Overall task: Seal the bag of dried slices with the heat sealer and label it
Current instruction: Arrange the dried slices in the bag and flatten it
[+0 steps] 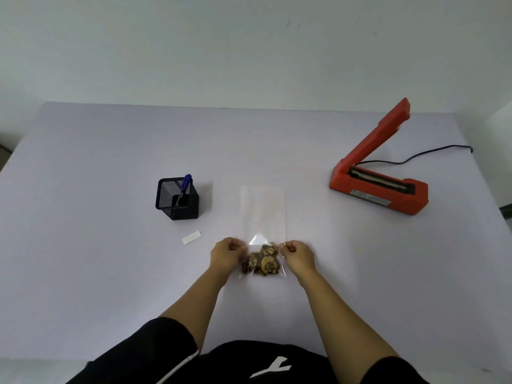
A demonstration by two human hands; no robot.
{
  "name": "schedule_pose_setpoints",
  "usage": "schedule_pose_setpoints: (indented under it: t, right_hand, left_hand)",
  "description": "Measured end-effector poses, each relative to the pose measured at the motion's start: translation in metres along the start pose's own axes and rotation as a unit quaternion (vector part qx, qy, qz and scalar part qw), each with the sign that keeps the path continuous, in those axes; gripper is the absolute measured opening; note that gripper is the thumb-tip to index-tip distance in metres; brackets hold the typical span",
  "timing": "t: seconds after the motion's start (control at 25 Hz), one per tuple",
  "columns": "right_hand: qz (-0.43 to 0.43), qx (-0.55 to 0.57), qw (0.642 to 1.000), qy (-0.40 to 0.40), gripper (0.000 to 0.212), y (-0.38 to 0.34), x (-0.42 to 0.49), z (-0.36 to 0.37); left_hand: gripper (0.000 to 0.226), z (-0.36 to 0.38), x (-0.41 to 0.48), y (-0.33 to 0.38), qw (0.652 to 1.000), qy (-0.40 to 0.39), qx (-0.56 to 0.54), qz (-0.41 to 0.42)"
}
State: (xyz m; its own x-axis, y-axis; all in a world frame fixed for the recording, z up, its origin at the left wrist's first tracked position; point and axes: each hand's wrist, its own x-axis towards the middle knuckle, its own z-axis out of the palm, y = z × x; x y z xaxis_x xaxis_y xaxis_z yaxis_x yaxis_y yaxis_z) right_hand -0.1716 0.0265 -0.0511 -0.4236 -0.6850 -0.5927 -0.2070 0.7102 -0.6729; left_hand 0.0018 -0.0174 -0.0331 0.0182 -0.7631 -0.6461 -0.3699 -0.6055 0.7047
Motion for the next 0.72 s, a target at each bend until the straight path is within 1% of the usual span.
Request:
schedule_pose_setpoints:
  t: [0.24,0.4,0.44,0.52,0.56,0.64,0.68,0.72]
  right_hand:
    - [0.002,0.028,0.999,-0.025,0.014,-0.001,-0.003,-0.004]
    - [0.023,0.092,0.991,-0.097,0.013,0.001,-0.003,0.0]
    - [0.028,0.116,0.987,-0.107,0.012,0.002,-0.003,0.002]
    - [0.033,0.174,0.978,-0.113,0.007,0.002,-0.007,0.003]
    - [0.025,0.189,0.974,-0.119,0.016,0.003,-0.009,0.002]
    - [-0.01,0.166,0.977,-0.135,0.035,0.005,-0.012,0.001]
    - [-0.029,0.149,0.978,-0.141,0.038,0.006,-0.012,0.0]
    - [-0.042,0.137,0.979,-0.145,0.036,0.007,-0.013,0.0]
  left_hand:
    - [0.008,-0.006,-0.002,-0.005,1.0,-0.021,-0.018,0.011]
    - [0.004,-0.002,-0.003,-0.005,0.995,-0.071,-0.072,-0.011]
    - [0.006,-0.002,-0.004,-0.005,0.993,-0.084,-0.085,-0.01]
    - [0.019,-0.003,-0.006,-0.009,0.991,-0.108,-0.082,0.012]
    - [0.025,-0.003,-0.009,-0.009,0.99,-0.12,-0.074,0.026]
    - [0.032,-0.003,-0.01,-0.012,0.989,-0.13,-0.059,0.047]
    - [0.033,-0.003,-0.009,-0.013,0.989,-0.128,-0.053,0.052]
    - [0.03,-0.003,-0.007,-0.014,0.99,-0.126,-0.046,0.052]
